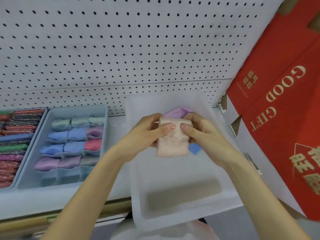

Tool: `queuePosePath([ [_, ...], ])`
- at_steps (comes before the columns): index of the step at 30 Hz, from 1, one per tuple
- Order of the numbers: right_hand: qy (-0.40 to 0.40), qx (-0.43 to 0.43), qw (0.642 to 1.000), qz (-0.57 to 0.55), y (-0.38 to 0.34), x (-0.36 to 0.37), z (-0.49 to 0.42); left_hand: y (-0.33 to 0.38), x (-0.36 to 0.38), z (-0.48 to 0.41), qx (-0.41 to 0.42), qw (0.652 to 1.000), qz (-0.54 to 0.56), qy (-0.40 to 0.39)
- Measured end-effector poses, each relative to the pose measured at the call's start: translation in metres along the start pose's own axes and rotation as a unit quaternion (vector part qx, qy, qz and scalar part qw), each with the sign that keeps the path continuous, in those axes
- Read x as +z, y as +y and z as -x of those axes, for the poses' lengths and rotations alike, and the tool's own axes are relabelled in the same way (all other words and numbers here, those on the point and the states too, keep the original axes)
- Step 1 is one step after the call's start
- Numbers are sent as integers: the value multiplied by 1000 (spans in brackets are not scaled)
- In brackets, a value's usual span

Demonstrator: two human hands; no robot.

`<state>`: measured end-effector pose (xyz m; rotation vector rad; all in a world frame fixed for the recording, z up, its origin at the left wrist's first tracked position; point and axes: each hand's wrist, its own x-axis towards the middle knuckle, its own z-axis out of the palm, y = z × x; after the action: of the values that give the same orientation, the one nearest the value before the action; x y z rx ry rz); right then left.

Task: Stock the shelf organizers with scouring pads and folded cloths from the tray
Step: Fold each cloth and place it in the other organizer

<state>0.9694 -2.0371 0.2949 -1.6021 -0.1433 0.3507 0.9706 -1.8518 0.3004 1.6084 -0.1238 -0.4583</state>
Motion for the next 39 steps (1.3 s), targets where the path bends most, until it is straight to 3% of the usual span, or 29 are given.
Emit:
queuePosePath([
  [6,-13,23,998,-64,13,-3,3,-11,10,4,18,998,25,50],
  [9,15,0,998,-66,16,-7,3,-15,13,9,-29,993,111,30],
  [13,80,-110,989,53,25,-8,4,-15,20,18,-119,981,155,-2],
  [17,26,-192,961,196,42,-10,4,-20,27,18,-163,966,189,65],
  [21,-76,-126,981,124,45,-11,3,-29,27,26,-162,964,151,150],
  [24,-89,-26,996,18,41,0,-5,-37,23,36,-147,963,104,198],
  [28,-160,58,982,80,41,28,-17,-49,9,56,-145,959,95,225],
  [33,-241,120,960,76,39,69,-23,-65,-26,92,-121,961,103,228],
  [39,-247,84,945,199,41,150,-33,-89,-91,138,-112,958,85,252],
])
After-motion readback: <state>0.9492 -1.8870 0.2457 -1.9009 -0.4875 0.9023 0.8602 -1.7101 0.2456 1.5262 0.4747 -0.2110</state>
